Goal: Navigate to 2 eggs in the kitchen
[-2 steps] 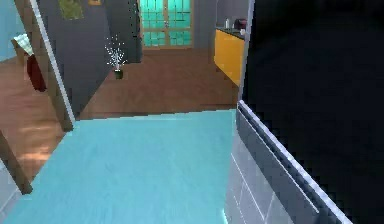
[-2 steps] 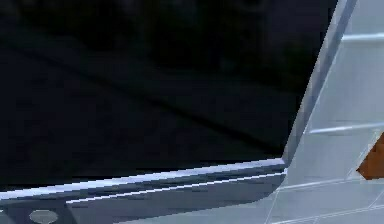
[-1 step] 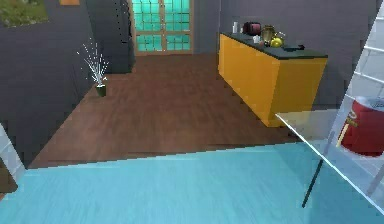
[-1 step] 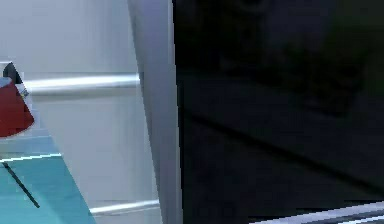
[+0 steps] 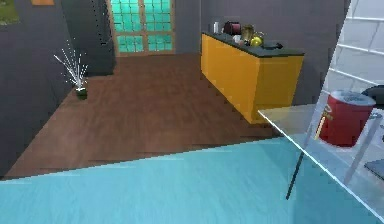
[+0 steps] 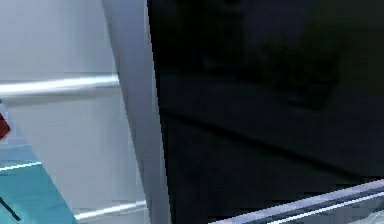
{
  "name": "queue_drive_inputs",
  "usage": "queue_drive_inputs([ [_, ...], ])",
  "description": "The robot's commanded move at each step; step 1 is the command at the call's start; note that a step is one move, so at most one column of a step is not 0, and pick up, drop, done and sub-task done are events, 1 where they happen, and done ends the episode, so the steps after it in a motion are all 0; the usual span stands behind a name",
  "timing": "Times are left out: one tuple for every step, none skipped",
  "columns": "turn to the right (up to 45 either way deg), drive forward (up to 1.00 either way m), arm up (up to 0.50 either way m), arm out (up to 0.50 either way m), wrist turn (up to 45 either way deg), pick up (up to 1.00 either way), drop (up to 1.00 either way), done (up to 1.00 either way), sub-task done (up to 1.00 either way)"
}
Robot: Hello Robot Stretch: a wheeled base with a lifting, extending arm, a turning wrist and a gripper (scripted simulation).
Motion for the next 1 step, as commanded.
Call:
queue_drive_inputs([
  [0.0, 1.00, 0.00, 0.00, 0.0, 0.00, 0.00, 0.00, 0.00],
])
